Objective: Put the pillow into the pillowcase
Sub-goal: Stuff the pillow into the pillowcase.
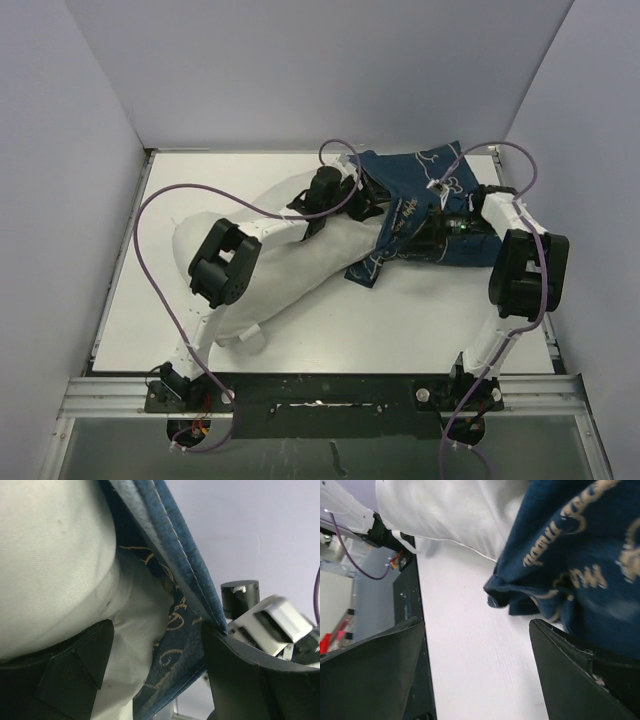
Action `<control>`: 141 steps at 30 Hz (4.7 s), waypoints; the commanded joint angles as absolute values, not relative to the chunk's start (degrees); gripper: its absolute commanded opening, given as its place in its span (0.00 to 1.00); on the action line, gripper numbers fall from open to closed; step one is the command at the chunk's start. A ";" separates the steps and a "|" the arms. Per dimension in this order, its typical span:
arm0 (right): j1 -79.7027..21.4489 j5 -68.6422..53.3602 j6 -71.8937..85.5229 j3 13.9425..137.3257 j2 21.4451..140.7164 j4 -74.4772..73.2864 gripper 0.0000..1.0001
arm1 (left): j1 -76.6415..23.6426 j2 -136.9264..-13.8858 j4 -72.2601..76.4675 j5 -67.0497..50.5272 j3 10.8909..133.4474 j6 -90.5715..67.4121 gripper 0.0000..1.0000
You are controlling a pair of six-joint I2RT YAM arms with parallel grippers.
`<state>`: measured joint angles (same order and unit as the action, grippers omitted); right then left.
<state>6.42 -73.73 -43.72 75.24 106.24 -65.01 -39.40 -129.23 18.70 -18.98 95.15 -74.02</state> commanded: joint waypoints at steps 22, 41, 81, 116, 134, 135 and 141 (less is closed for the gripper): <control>7.22 -62.20 -51.76 96.69 102.36 -72.99 0.92 | -37.85 -110.68 -33.03 -6.11 101.29 -25.40 0.17; -9.99 -44.15 -19.79 121.32 116.68 -48.06 0.87 | -15.36 -91.92 -19.51 -20.68 86.38 -18.97 0.85; 2.05 -62.60 -24.36 87.83 90.63 -43.43 0.66 | -36.68 -94.31 7.42 -31.88 69.75 23.28 0.00; -5.79 -52.60 -7.53 106.50 98.22 -28.82 0.00 | -30.38 -97.24 13.31 -35.92 86.27 27.42 0.00; -2.93 -62.47 -18.73 81.36 95.15 -31.79 0.00 | -40.33 -110.36 25.89 -44.20 75.32 16.24 0.00; -1.43 -62.97 -24.11 81.83 94.43 -37.54 0.00 | -41.15 -110.23 24.98 -44.02 74.40 16.93 0.00; 9.45 -67.17 -47.50 86.26 89.62 -62.83 0.17 | -43.42 -105.96 22.70 -42.10 68.12 18.05 0.00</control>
<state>3.92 -61.63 -29.93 82.00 95.00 -42.54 -40.93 -108.90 25.34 -39.64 72.31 18.68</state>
